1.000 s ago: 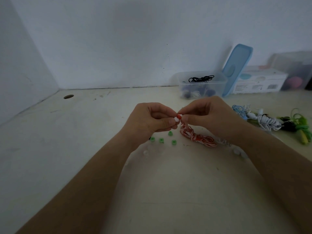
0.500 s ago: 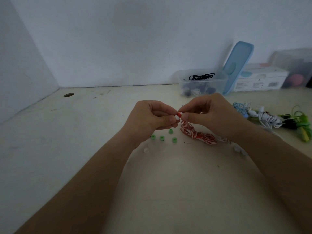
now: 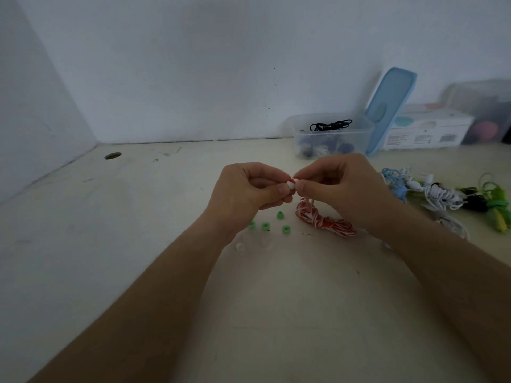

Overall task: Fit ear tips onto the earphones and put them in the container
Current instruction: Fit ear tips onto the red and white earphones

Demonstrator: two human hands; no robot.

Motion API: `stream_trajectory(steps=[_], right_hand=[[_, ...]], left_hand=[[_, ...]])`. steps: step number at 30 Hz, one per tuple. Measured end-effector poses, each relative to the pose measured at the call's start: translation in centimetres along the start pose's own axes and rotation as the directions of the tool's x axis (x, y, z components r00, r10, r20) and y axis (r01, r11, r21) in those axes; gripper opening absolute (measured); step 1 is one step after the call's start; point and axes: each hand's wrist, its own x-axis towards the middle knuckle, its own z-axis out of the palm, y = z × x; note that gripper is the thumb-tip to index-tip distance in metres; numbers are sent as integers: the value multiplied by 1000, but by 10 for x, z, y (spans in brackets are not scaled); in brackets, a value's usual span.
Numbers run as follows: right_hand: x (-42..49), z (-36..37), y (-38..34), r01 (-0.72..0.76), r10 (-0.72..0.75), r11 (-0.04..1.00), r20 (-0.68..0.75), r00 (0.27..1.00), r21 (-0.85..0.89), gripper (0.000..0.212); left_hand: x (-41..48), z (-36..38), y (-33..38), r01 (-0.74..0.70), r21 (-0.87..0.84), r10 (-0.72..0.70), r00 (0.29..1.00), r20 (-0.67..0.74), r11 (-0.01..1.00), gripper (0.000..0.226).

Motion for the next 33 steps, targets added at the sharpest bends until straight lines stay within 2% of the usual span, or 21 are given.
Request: stream_trajectory(steps=[10,20,33], right_hand=[[0,3,2,-17,17,1000,-62,998,0,10],[3,-5,1,71,-67,995,65,996,-63,14],[3,-8,3,42,-39,999,97,995,-28,14]], left_hand=[[0,4,-1,-11,-25,11,1000,-25,1000,13],[0,0,2,25,-30,-24,999,37,999,13],[-1,-2,1,33,-45,-29,996,79,998,14]])
